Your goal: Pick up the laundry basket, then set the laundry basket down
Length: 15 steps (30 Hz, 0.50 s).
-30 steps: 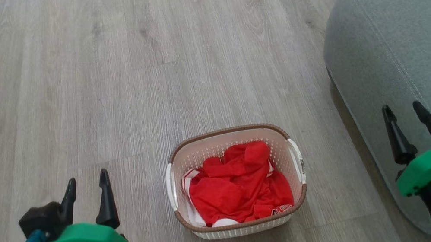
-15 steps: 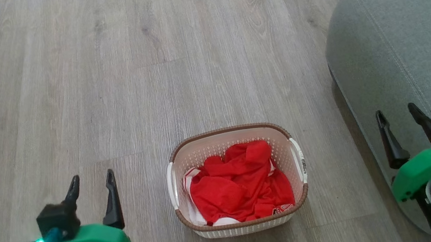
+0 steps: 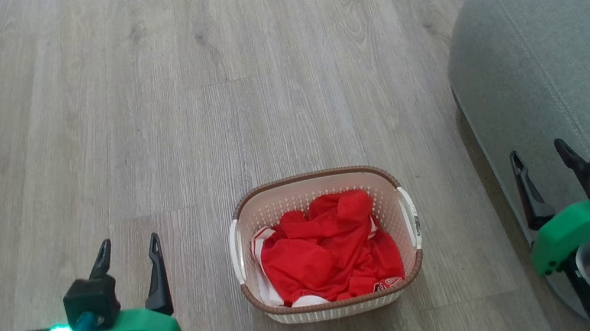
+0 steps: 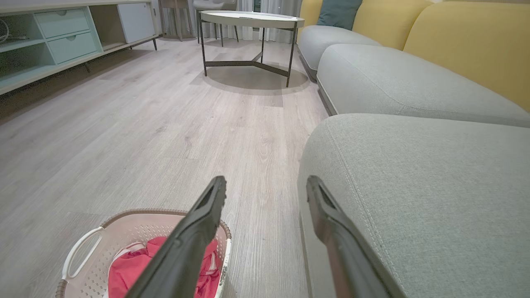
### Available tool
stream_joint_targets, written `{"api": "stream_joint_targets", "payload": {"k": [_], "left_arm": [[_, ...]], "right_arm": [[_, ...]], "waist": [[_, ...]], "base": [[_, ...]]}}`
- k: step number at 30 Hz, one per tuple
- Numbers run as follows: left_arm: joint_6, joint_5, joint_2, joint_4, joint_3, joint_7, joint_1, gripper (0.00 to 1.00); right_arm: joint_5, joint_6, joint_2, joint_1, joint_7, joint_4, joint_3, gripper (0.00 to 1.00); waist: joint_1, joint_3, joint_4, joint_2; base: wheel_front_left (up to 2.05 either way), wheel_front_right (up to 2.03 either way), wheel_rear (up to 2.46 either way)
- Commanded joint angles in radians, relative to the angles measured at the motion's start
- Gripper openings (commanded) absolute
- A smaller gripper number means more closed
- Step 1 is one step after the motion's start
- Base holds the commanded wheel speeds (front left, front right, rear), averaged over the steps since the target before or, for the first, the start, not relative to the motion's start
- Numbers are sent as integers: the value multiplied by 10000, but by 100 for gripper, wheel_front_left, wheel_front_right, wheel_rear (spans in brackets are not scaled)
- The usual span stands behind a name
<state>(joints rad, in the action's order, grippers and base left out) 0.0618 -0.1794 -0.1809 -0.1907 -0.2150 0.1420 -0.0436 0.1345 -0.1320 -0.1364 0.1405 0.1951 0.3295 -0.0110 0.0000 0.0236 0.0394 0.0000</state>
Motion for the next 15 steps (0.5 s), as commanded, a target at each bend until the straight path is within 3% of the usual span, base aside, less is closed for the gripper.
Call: {"api": "stream_joint_targets", "payload": {"k": [1,15], "left_arm": [[49,-34,-181,286,373,71,-644,100],[82,-365,-178,219,427,118,-694,100]], "right_arm": [[70,13,-115,475,72,-302,-237,100],[365,13,-265,536,204,-175,-396,100]], "waist": [[0,0,-5,0],[0,-16,-44,0]], "base": [[0,0,0],[0,0,0]]}}
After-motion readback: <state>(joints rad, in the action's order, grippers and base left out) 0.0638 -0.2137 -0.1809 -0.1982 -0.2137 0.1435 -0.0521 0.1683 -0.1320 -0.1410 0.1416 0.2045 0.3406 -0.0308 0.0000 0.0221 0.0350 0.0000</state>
